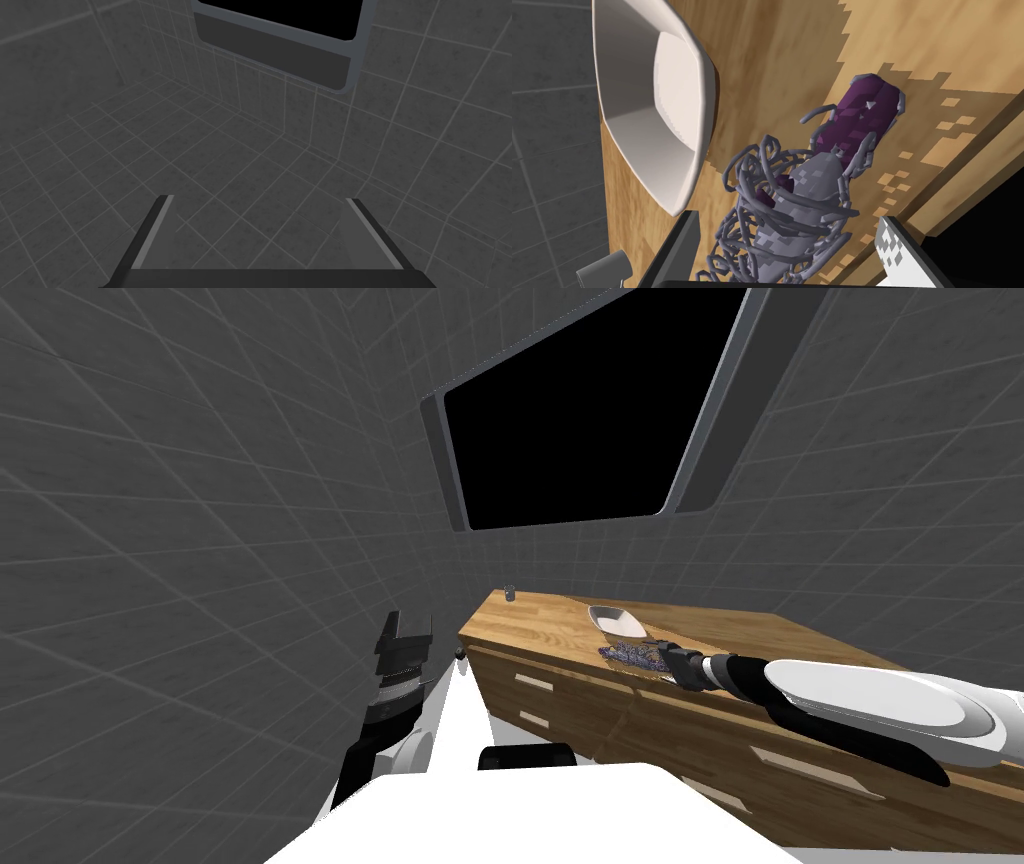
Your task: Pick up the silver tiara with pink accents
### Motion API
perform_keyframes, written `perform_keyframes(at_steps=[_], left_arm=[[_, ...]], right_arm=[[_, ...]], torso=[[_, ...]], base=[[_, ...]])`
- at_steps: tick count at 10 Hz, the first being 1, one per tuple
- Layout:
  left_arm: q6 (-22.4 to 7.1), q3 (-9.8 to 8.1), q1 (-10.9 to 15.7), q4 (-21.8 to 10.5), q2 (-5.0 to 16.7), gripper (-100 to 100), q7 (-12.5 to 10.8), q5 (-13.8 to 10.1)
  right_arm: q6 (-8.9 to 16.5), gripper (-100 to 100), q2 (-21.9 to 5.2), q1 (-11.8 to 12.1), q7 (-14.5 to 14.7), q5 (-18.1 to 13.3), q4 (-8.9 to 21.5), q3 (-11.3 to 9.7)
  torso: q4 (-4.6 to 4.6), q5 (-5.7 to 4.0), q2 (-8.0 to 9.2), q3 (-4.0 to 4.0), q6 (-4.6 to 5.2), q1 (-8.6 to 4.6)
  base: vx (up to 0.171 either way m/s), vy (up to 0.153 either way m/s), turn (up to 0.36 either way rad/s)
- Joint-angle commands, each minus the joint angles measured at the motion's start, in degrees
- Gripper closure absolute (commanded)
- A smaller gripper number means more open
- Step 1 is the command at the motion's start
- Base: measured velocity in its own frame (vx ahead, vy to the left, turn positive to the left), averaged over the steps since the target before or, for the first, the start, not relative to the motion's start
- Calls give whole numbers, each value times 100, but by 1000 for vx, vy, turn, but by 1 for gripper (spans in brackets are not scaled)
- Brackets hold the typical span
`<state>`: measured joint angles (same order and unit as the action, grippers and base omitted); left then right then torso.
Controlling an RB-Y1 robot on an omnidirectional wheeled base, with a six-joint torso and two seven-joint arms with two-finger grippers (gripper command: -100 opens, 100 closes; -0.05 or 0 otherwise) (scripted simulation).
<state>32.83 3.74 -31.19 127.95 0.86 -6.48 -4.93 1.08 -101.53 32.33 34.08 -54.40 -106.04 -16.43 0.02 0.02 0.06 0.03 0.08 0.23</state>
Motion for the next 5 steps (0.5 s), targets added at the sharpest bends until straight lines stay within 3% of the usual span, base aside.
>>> perform_keyframes(at_steps=[1, 2, 3, 5], left_arm=[[0, 0, 0, 0, 0, 0, 0, 0], [0, 0, 0, 0, 0, 0, 0, 0], [0, 0, 0, 0, 0, 0, 0, 0], [0, 0, 0, 0, 0, 0, 0, 0]], right_arm=[[31, -100, 170, -4, 63, -49, 69, -92], [30, -100, 78, -20, 27, -19, 23, -82], [40, 100, 87, -19, 34, -21, 26, -91], [44, 100, 81, -28, 40, -25, 26, -81]], torso=[[0, 0, 0, 0, 0, 0], [2, -1, 9, 6, 0, -2], [3, 1, 12, 8, 0, 1], [-1, -5, 13, 6, 7, -2]], base=[[-5, -9, 25], [-7, -3, 10], [0, 0, 0], [0, 0, 0]])
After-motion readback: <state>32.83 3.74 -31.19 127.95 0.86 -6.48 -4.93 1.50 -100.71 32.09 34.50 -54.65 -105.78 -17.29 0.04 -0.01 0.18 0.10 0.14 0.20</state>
